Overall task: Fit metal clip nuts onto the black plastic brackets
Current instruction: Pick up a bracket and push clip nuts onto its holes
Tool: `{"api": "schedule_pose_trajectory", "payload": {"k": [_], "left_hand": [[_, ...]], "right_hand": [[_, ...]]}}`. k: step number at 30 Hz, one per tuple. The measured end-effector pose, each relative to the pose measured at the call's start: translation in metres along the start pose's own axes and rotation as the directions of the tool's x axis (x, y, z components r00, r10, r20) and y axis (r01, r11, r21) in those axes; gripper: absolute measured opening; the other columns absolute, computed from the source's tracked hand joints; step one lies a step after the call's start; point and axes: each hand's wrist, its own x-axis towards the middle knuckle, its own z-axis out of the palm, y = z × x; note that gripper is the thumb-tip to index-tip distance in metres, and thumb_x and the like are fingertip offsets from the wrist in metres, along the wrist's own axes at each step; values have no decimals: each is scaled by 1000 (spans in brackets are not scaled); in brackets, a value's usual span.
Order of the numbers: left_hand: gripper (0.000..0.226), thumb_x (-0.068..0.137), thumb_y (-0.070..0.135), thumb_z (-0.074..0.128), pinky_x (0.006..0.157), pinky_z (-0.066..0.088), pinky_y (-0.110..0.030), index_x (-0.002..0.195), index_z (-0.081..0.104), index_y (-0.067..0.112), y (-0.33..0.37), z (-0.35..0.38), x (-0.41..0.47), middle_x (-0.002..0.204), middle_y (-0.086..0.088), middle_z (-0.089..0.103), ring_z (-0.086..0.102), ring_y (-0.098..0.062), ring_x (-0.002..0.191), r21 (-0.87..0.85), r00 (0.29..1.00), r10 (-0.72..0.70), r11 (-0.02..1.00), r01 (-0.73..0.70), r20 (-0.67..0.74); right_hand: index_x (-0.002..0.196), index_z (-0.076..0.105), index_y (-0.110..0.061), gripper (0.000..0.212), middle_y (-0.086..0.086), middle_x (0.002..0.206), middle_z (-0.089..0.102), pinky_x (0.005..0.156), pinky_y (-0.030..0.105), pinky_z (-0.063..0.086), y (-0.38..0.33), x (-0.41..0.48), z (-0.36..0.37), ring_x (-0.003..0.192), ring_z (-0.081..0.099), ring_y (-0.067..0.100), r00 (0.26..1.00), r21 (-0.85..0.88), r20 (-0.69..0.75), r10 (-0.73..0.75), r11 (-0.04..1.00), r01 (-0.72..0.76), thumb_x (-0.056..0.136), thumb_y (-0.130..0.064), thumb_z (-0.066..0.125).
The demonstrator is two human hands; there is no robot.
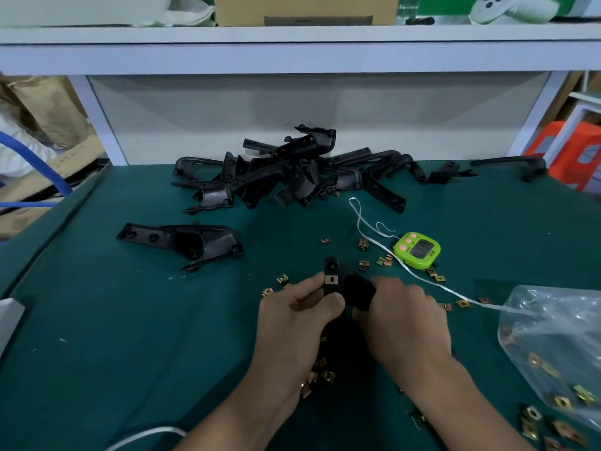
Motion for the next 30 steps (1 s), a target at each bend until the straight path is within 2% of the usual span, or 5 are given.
{"api": "schedule_pose_trajectory", "payload": {"k": [7, 10, 13, 21, 30], "left_hand": [[63, 87, 7, 74, 79, 49, -3, 93, 68, 70, 3, 4, -6, 101, 33, 73, 66, 14, 99, 170, 974, 181, 964, -203, 133], [45, 84, 20, 79, 83, 50, -5, 117, 71, 50, 9, -6, 3, 107, 28, 74, 66, 12, 103, 270, 978, 151, 945, -186, 145], [25, 88, 22, 75, 74, 46, -1, 98, 78, 45, 22, -22, 15, 90, 26, 76, 69, 11, 88, 421, 978, 204, 885, -198, 32], [30, 67, 48, 82, 53, 34, -11, 92, 69, 60, 20, -38, 14, 64, 39, 56, 54, 10, 62, 910, 977, -36, 373, -184, 212], [15, 80, 28, 78, 67, 50, -22, 86, 72, 41, -1, -33, 18, 75, 23, 63, 60, 2, 74, 851, 982, 108, 491, -188, 155]], "right_hand": [[85, 46, -29, 17, 0, 76, 57, 59, 33, 39, 2, -2, 6, 78, 63, 31, 1000, 23, -2, 28, 999, -27, 84, -36, 60], [80, 47, -30, 23, -6, 65, 44, 61, 33, 42, 1, 0, 8, 68, 53, 28, 996, 117, 20, 92, 989, -94, 83, -47, 61], [81, 54, -30, 24, -5, 68, 53, 65, 35, 47, -1, 2, 11, 70, 57, 30, 995, 204, 17, 98, 974, -99, 82, -53, 59], [87, 59, -30, 18, -5, 69, 58, 65, 35, 43, 11, 9, 10, 71, 53, 32, 996, 255, -18, 87, 964, -80, 83, -46, 64], [97, 64, -32, 18, -6, 76, 66, 70, 38, 53, 10, 9, 6, 77, 62, 28, 998, 287, 35, 43, 956, -51, 83, -43, 63]]}}
